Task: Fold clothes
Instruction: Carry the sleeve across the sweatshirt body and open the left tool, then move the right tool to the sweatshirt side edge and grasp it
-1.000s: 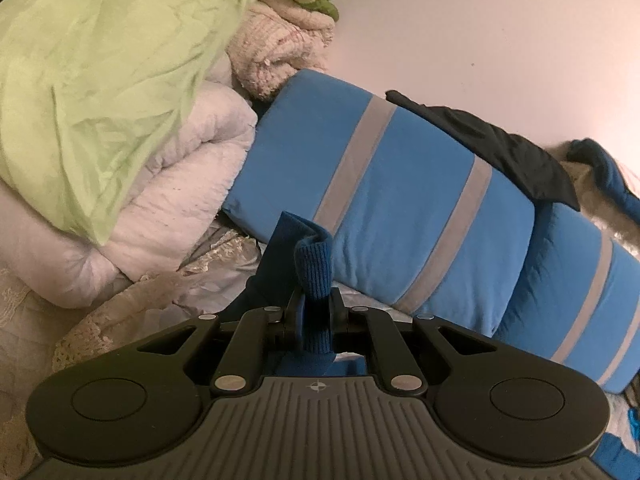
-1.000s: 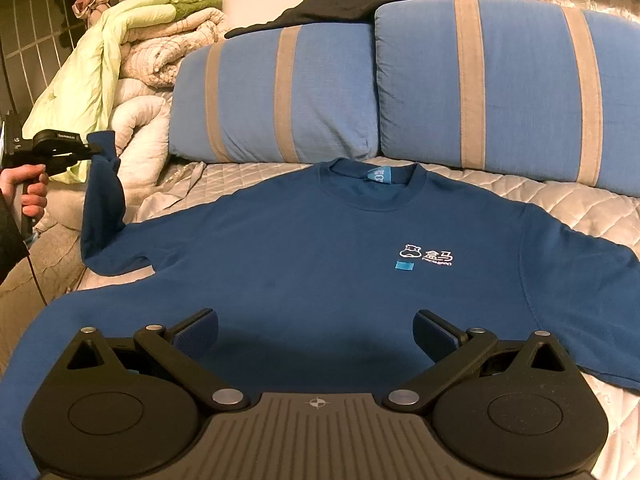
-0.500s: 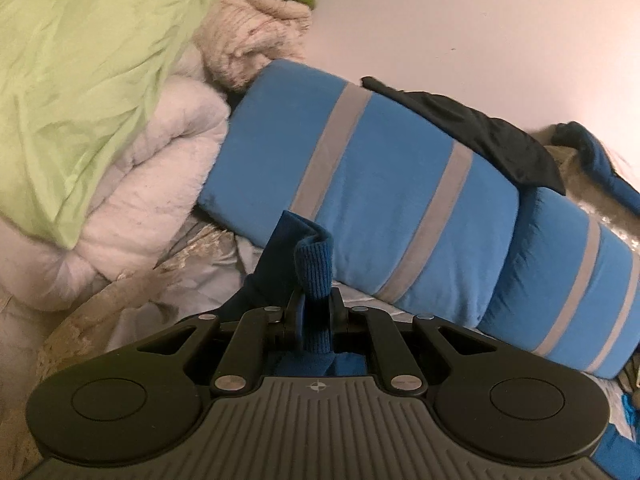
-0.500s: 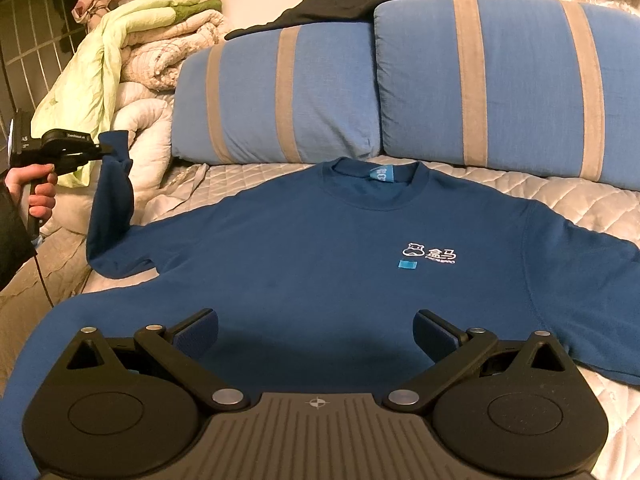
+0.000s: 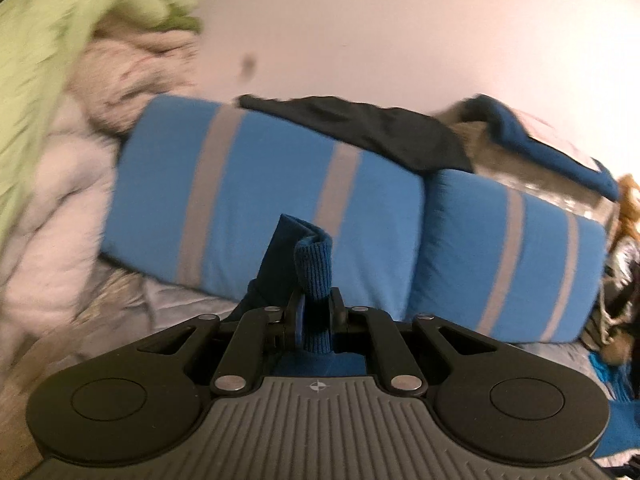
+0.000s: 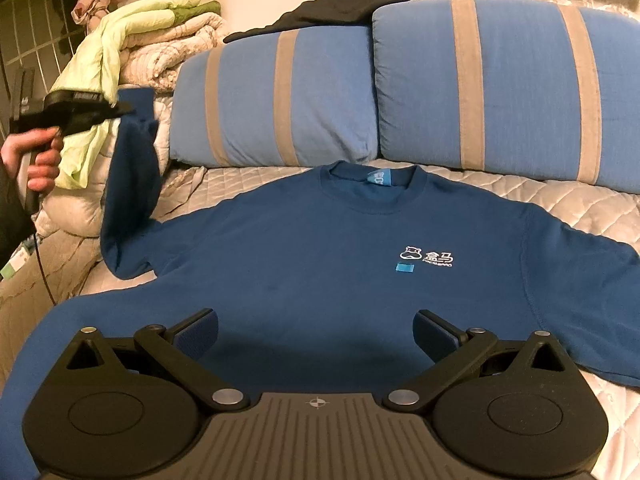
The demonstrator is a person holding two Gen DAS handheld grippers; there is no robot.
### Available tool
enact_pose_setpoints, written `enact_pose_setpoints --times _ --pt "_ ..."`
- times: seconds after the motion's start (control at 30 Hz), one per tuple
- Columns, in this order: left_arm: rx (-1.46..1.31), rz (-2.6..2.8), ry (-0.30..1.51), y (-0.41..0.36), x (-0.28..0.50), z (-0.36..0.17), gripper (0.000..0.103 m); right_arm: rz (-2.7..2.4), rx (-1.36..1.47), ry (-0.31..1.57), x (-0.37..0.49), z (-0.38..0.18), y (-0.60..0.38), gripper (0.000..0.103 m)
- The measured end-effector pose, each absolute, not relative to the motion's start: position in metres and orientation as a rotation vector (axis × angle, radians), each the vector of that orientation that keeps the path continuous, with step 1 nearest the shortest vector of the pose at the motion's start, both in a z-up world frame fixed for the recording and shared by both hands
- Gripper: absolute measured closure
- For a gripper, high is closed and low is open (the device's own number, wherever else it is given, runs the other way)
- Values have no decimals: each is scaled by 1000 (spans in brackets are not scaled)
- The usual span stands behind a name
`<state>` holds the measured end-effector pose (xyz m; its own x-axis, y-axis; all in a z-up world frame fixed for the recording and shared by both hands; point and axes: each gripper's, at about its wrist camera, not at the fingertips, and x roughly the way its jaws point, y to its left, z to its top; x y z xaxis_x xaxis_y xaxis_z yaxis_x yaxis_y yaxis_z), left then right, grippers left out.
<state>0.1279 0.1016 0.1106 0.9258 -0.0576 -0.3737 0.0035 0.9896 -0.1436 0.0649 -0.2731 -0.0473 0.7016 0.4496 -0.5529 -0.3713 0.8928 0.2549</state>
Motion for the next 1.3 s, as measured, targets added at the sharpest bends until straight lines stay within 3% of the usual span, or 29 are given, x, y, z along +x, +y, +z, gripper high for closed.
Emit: enact_pose_setpoints --times 0.3,0.33,0.4,0.6,1.0,1.3 --pt "-5 -233 392 3 142 103 88 460 136 655 66 -48 -273 0" --pt "8 -260 405 -9 142 97 84 460 136 656 67 -48 -273 0" --pt "20 -317 432 -27 140 88 57 457 137 656 67 -48 -273 0" --pt "13 -399 502 -32 121 74 46 456 144 652 65 -48 -274 0" --pt "-29 -261 591 31 50 31 40 463 98 701 71 -47 -267 0" --pt "-87 -131 579 86 25 33 39 578 -226 727 92 -25 -215 0"
